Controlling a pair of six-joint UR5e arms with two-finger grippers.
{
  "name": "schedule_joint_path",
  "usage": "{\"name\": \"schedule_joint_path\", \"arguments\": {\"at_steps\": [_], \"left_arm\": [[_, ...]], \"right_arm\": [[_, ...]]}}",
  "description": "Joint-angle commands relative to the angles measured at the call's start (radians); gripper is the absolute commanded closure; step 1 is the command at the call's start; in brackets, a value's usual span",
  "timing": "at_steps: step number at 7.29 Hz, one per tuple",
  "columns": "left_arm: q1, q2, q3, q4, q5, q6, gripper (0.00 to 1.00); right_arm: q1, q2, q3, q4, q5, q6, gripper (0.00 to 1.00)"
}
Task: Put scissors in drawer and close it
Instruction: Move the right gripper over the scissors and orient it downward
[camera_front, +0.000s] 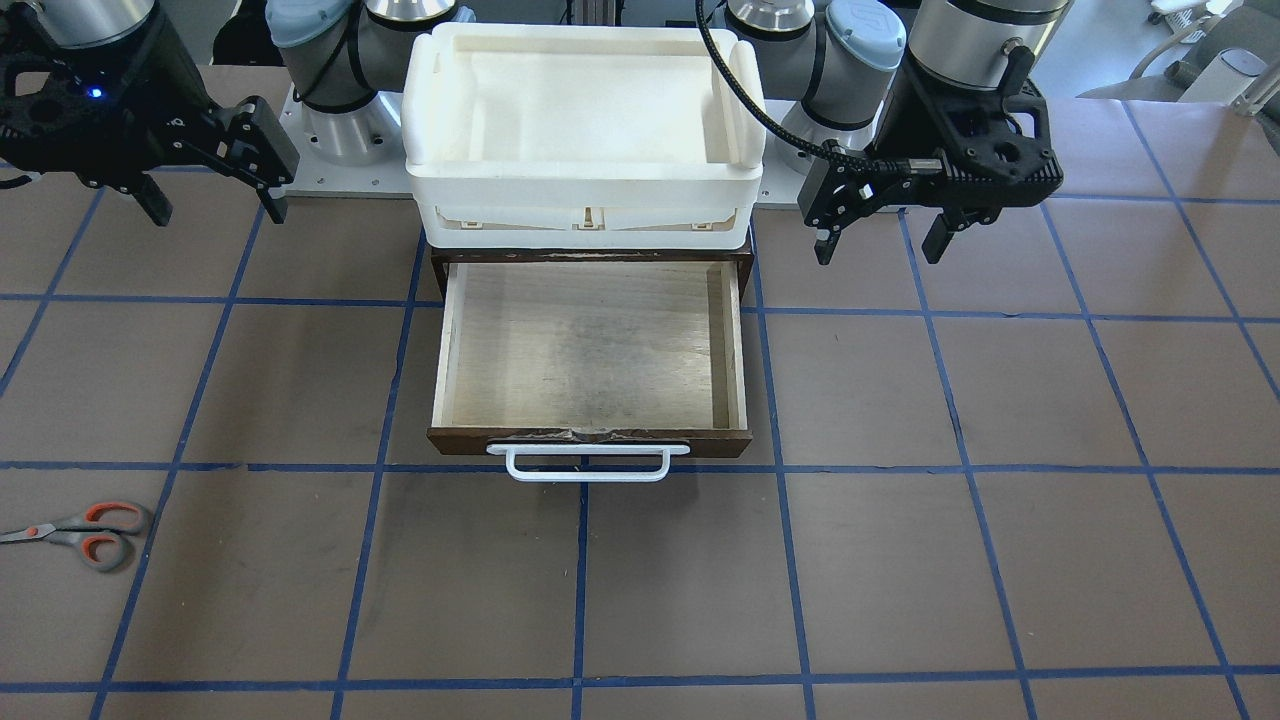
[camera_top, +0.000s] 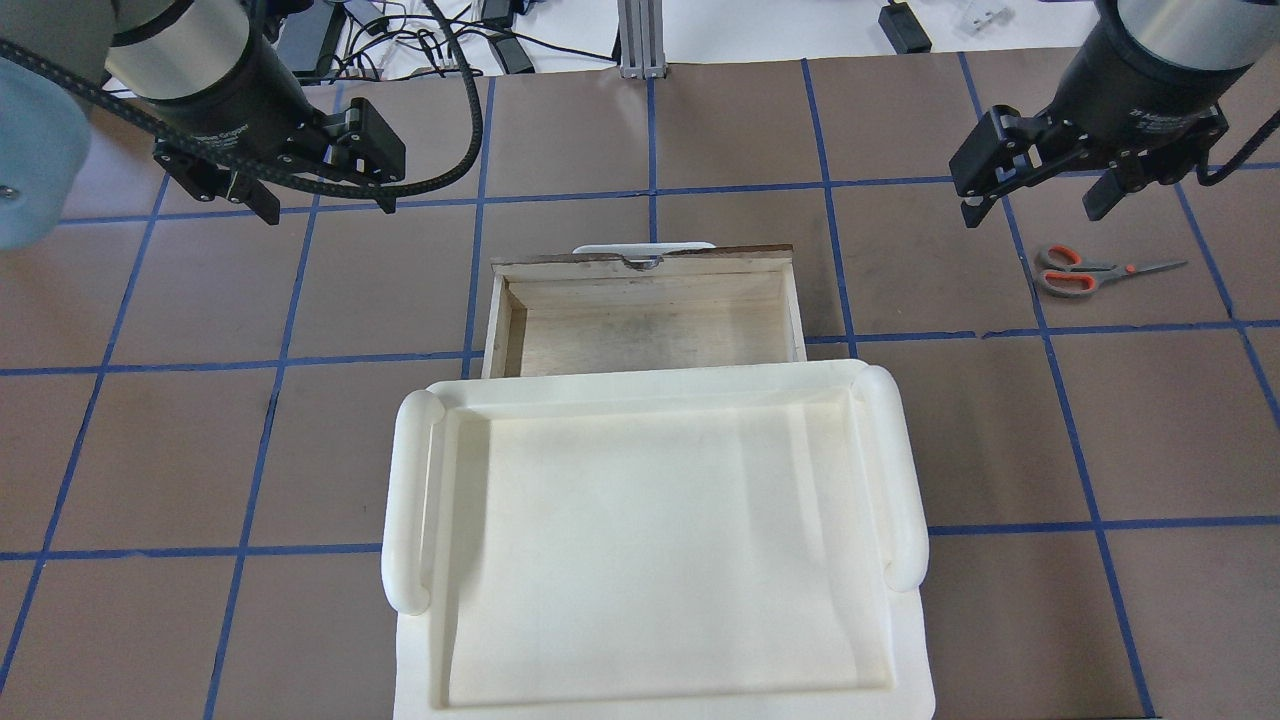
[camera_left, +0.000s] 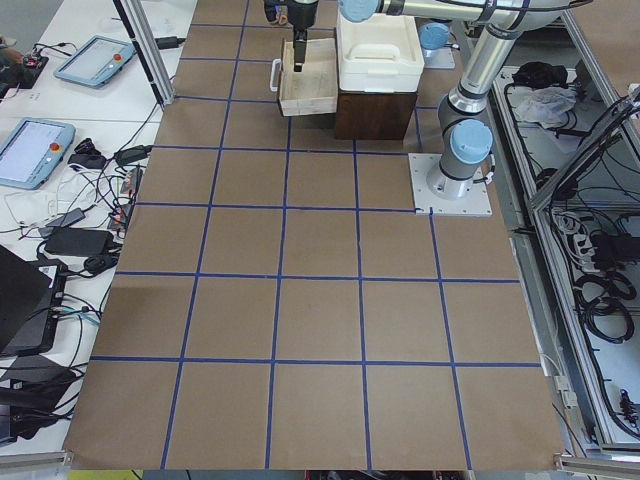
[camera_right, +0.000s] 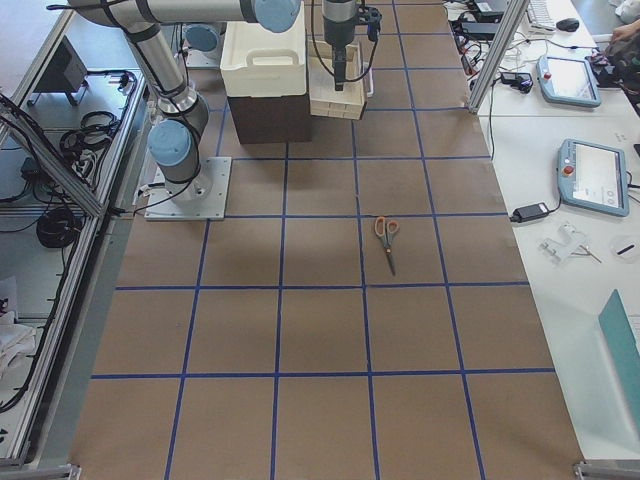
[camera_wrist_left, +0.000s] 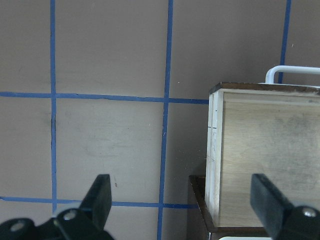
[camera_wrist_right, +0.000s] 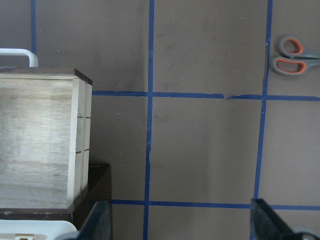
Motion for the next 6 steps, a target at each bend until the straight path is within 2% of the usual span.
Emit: {"name": "schedule_joint_path", "arguments": {"at_steps": [1,2,4,5,6], "left_arm": [[0.003,0.0,0.002,0.001,0.0,0.008,0.0],[0.003,0.0,0.0,0.001,0.0,0.007,0.0],[0.004,0.0,0.002,0.003,-0.001,0.002,0.0],[0.015,0.0,0.002,0.0,-0.004,0.008,0.0],[0.029,0.0,0.002,-0.003,-0.009,0.013,0.0]], "right_arm": [[-0.101,0.021,0.0,-0.005,-0.004,-0.306,0.0],[-0.174,0.025,0.0,-0.006,-0.001,-0.493,0.0],[-0.221,0.063,0.0,-0.006,-0.002,-0.751,0.0],[-0.227,0.099,0.0,-0.035,-0.005,-0.83,0.0],[-0.229,0.158,0.0,-0.142,-0.014,-0.847,0.0]]}}
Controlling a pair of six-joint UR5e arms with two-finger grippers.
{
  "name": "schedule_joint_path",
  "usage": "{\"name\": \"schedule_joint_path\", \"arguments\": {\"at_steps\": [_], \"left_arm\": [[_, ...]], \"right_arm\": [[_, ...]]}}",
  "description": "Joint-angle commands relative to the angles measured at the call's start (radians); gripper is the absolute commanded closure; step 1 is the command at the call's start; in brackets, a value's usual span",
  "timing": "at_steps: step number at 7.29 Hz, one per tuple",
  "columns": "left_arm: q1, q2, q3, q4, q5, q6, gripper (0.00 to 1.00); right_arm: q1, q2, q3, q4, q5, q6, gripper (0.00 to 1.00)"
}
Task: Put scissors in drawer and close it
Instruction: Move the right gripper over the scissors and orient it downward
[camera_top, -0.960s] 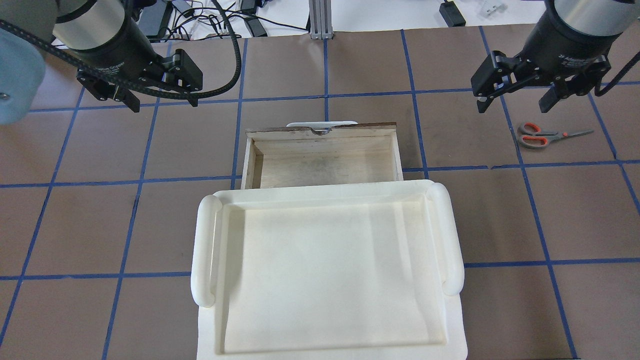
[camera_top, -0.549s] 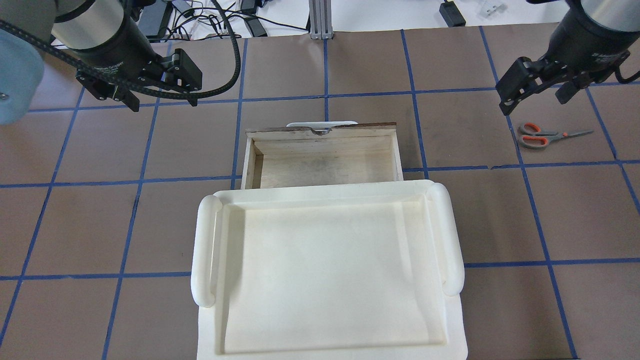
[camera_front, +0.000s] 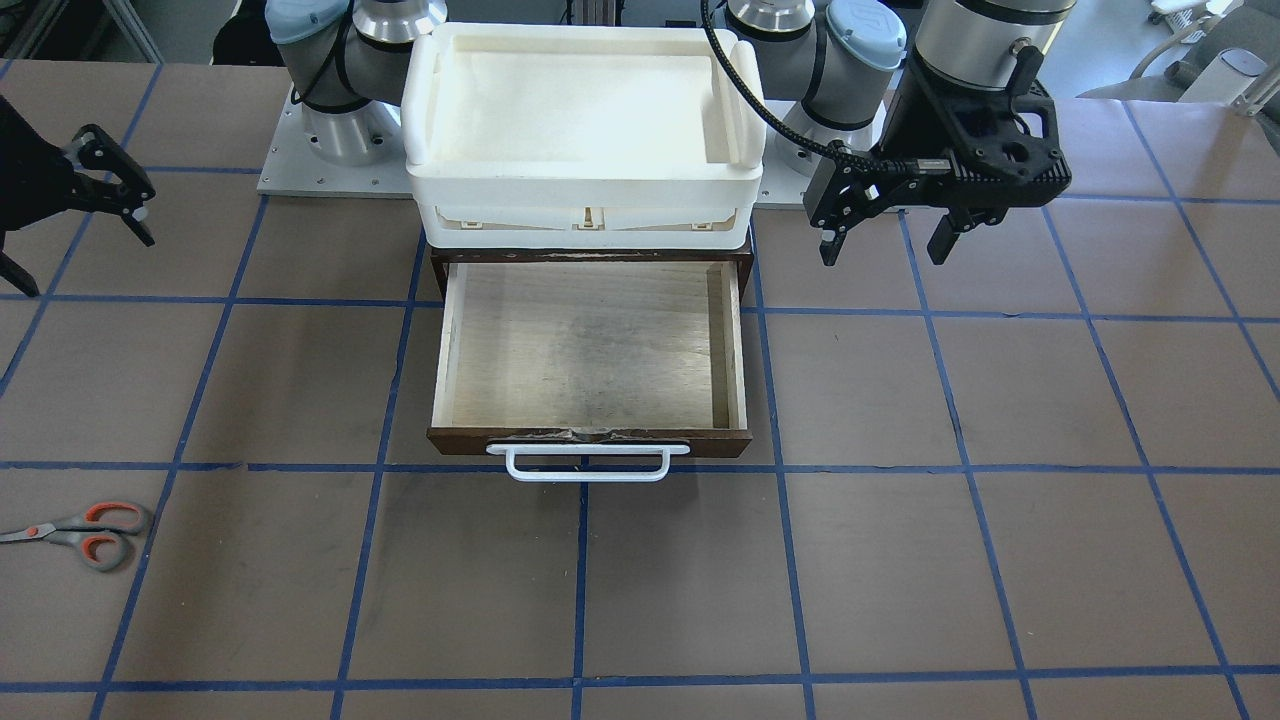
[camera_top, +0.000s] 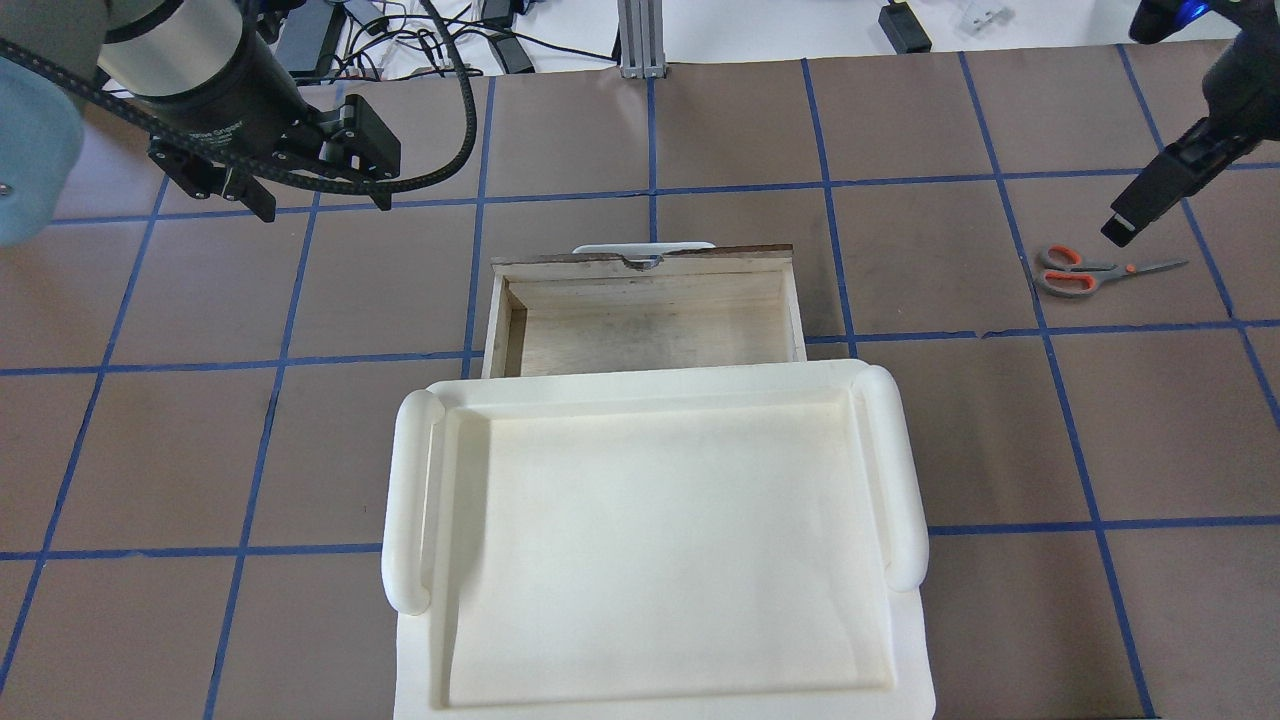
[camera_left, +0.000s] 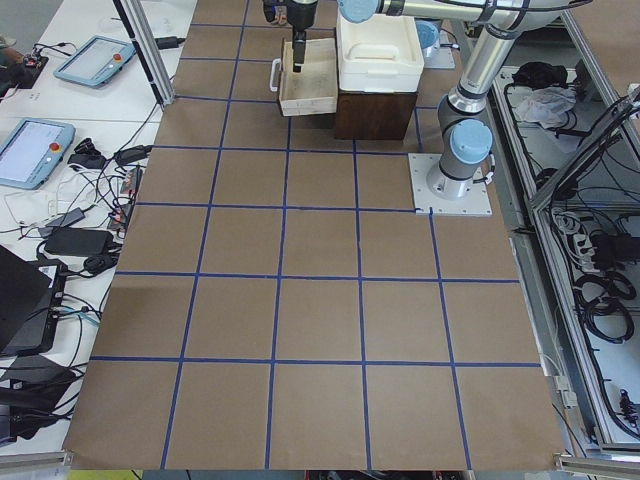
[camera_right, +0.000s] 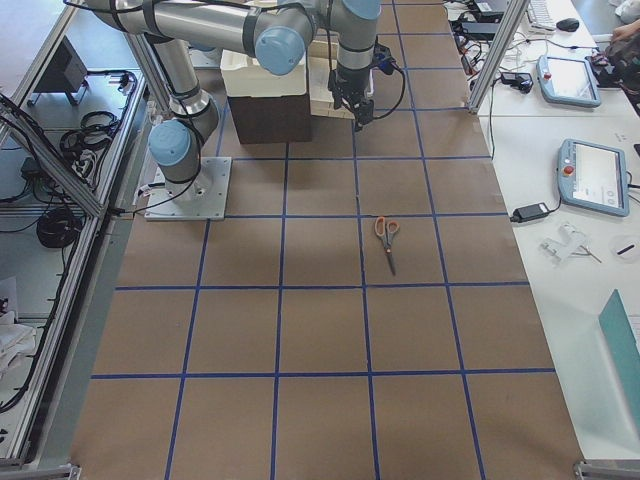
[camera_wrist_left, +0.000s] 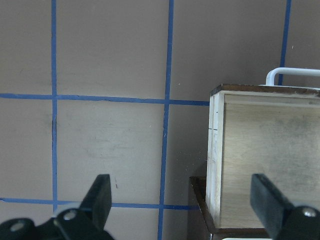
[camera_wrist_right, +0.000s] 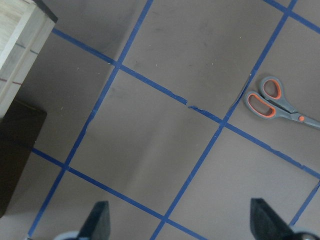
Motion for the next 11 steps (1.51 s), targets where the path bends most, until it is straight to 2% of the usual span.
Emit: {"name": "schedule_joint_path", "arguments": {"at_steps": [1,3,6,8,10,11], "left_arm": [[0.016,0.002,0.0,-0.003,-0.003,0.007,0.0],[0.016,0.002,-0.001,-0.003,-0.006,0.012,0.0],[0.014,0.002,-0.001,-0.003,-0.008,0.01,0.0],[0.013,0.002,-0.001,-0.005,-0.005,0.013,0.0],[0.011,-0.006,-0.001,-0.006,-0.002,0.039,0.0],[0.011,-0.006,-0.001,-0.011,0.0,0.038,0.0]], "right_arm": [[-0.013,0.088,0.0,-0.149,-0.025,-0.168,0.0],[-0.019,0.165,0.0,-0.162,-0.025,-0.488,0.0],[-0.14,0.307,-0.003,-0.275,-0.021,-0.797,0.0],[-0.147,0.384,-0.003,-0.327,-0.077,-0.941,0.0],[-0.147,0.426,-0.003,-0.424,-0.081,-1.032,0.0],[-0.147,0.468,-0.003,-0.48,-0.12,-1.052,0.0]]}}
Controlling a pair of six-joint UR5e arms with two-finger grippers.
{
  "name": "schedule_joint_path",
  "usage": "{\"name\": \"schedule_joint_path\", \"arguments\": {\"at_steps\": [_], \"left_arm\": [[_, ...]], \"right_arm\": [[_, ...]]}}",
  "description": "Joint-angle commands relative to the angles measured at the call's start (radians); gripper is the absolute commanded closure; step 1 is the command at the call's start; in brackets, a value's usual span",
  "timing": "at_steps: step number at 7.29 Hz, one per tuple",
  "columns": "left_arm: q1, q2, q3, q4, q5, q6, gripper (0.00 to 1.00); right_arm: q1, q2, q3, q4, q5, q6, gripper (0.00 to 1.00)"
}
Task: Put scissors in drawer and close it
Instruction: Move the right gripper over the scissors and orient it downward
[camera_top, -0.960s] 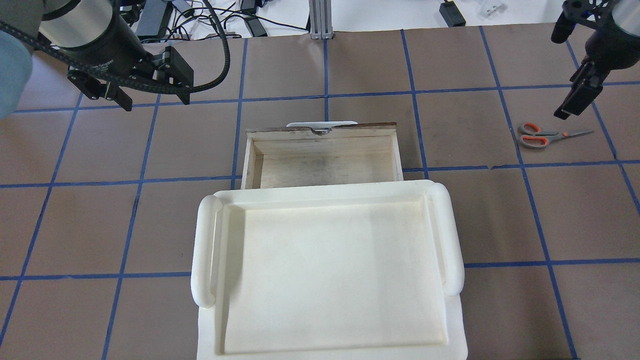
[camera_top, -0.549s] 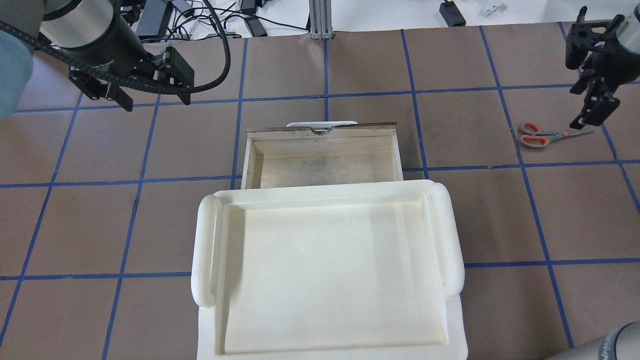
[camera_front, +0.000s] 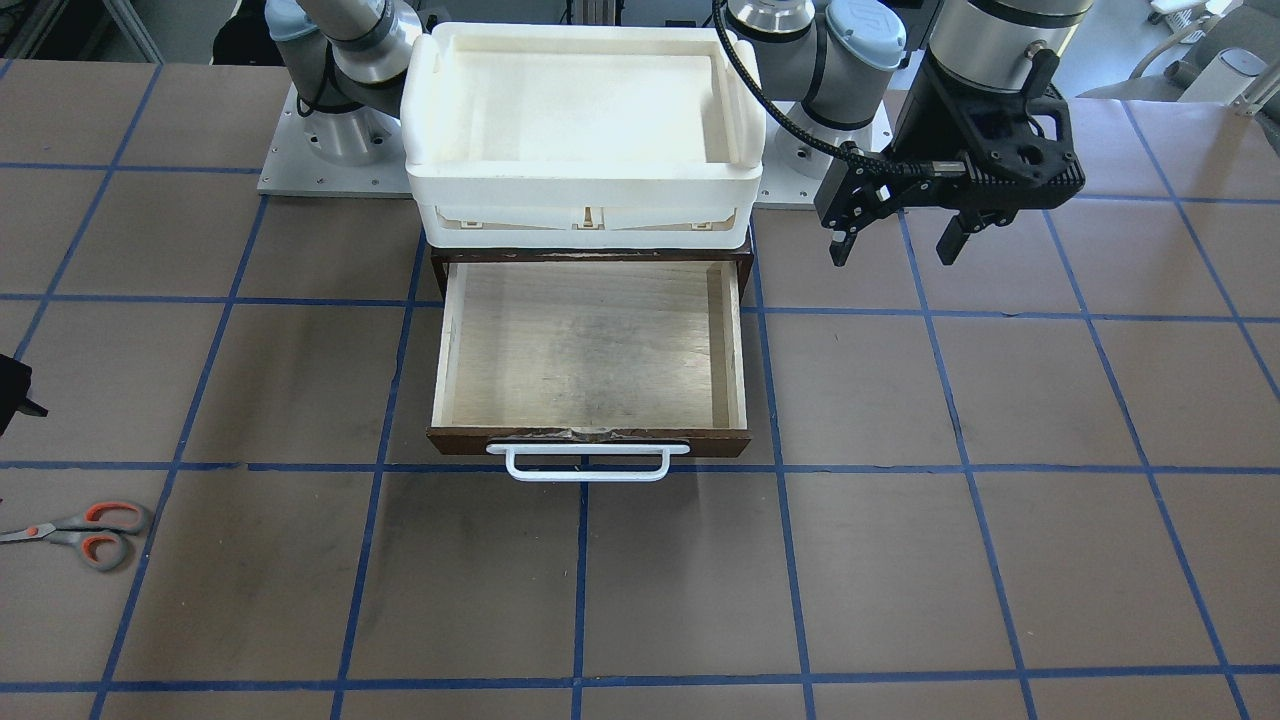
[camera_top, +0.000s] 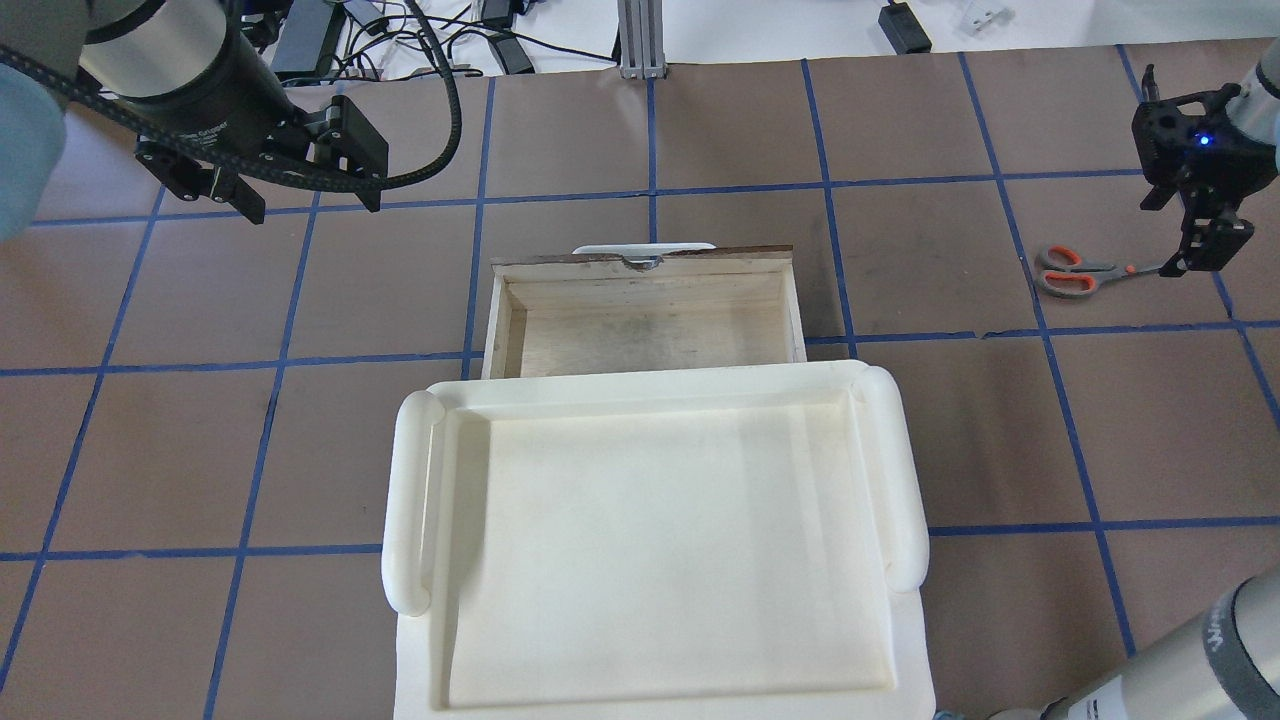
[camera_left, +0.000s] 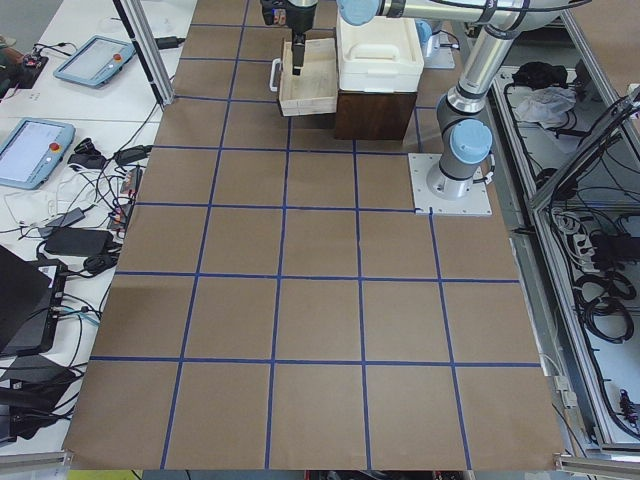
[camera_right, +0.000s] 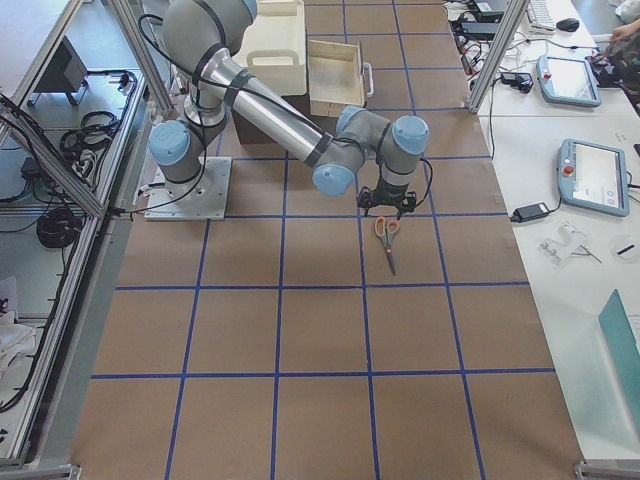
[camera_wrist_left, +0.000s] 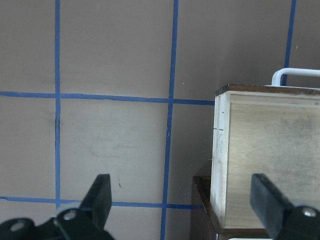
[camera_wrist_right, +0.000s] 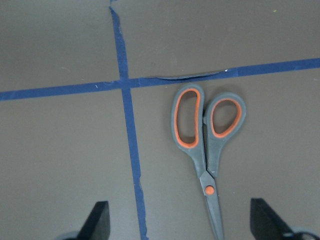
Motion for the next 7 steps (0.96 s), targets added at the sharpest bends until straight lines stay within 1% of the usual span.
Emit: {"name": "schedule_joint_path", "arguments": {"at_steps": [1,5,7], "left_arm": [[-0.004,-0.004,0.0,-0.025,0.002,0.006,0.0],[-0.004,-0.007,0.002,-0.03,0.003,0.007,0.0],[-0.005,-0.004,0.002,-0.029,0.003,0.003,0.0]], "right_arm": [[-0.002,0.081,0.0,-0.105,-0.049,-0.073,0.0],[-0.013,0.127,0.0,-0.135,-0.037,-0.125,0.0],[-0.019,0.149,-0.002,-0.14,-0.005,-0.127,0.01]]}}
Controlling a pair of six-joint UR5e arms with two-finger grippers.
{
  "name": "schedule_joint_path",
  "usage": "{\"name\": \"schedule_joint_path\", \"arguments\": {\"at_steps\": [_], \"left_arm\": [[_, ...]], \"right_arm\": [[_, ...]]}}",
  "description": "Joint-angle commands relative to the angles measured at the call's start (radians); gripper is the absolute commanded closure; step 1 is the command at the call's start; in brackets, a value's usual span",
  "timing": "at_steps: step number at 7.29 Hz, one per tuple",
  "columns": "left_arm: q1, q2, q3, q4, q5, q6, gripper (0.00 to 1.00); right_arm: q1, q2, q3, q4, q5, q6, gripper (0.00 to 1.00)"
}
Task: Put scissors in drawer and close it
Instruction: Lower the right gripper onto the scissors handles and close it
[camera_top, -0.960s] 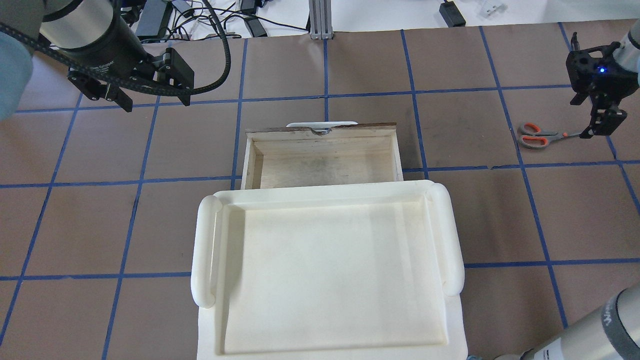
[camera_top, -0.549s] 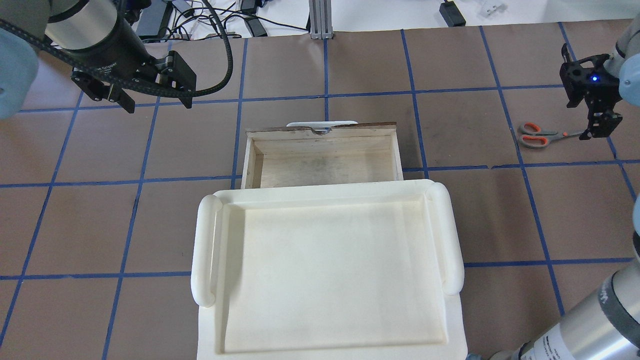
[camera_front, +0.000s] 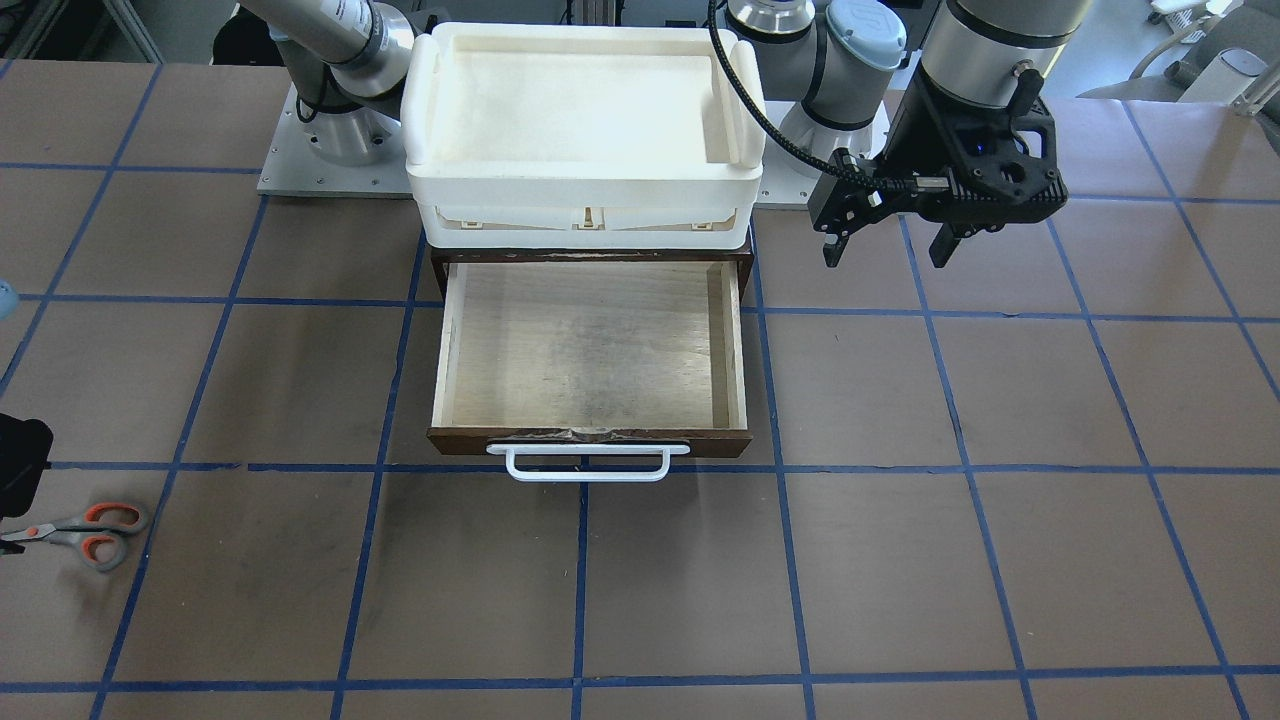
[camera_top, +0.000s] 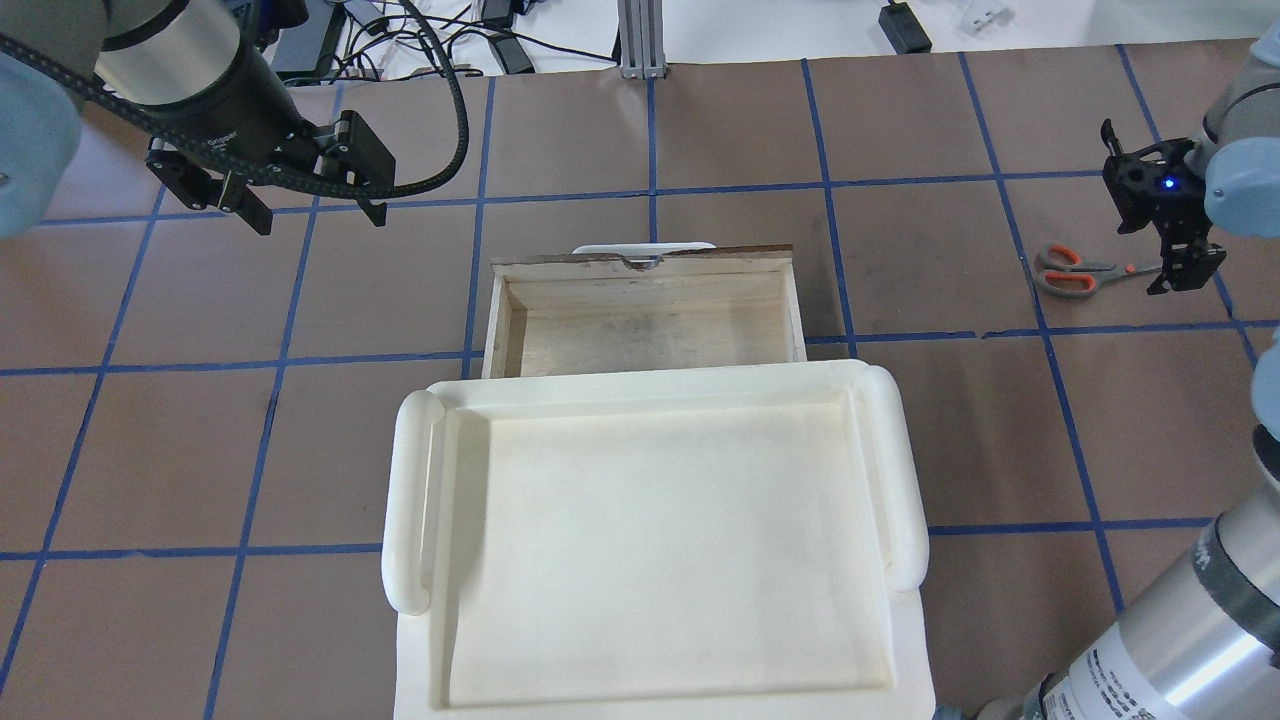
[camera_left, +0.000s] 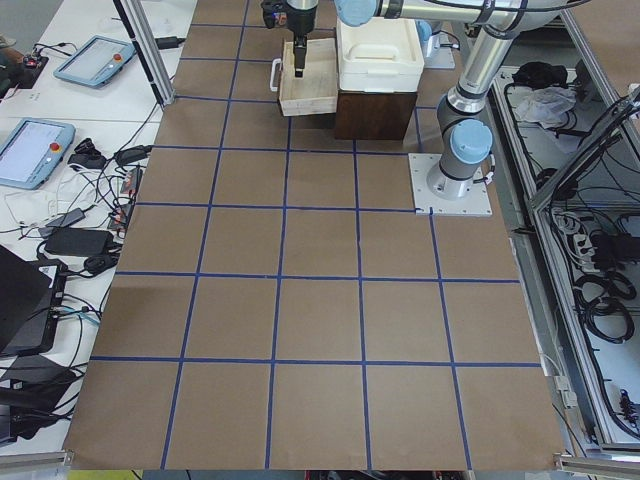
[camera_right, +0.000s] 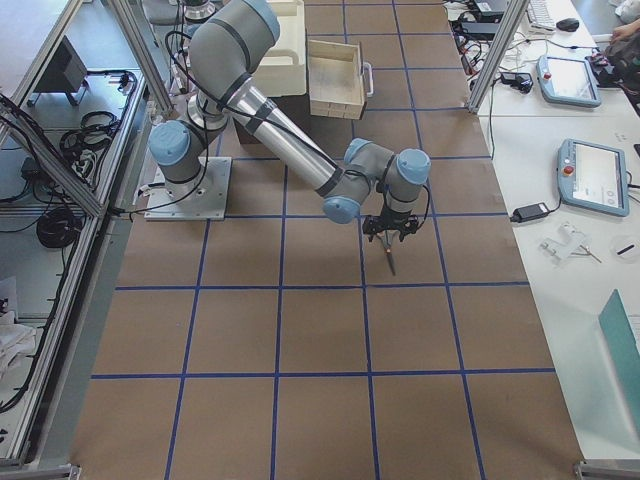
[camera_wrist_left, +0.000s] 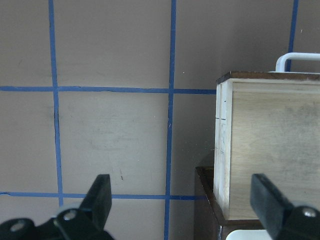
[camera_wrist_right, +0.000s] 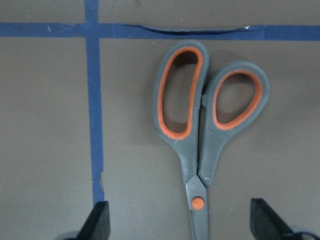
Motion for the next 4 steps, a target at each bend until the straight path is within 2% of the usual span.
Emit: {"name": "schedule_joint_path", "arguments": {"at_steps": [1,4], "left_arm": [[-0.001,0.004,0.0,0.003,0.0,-0.005,0.0],[-0.001,0.004,0.0,0.003,0.002,-0.009,0.0]], "right_arm": [[-0.003,0.027,-0.001,-0.02,0.017,-0.003,0.01],[-0.003,0.053,-0.003,-0.052,0.03,-0.006,0.04]]}}
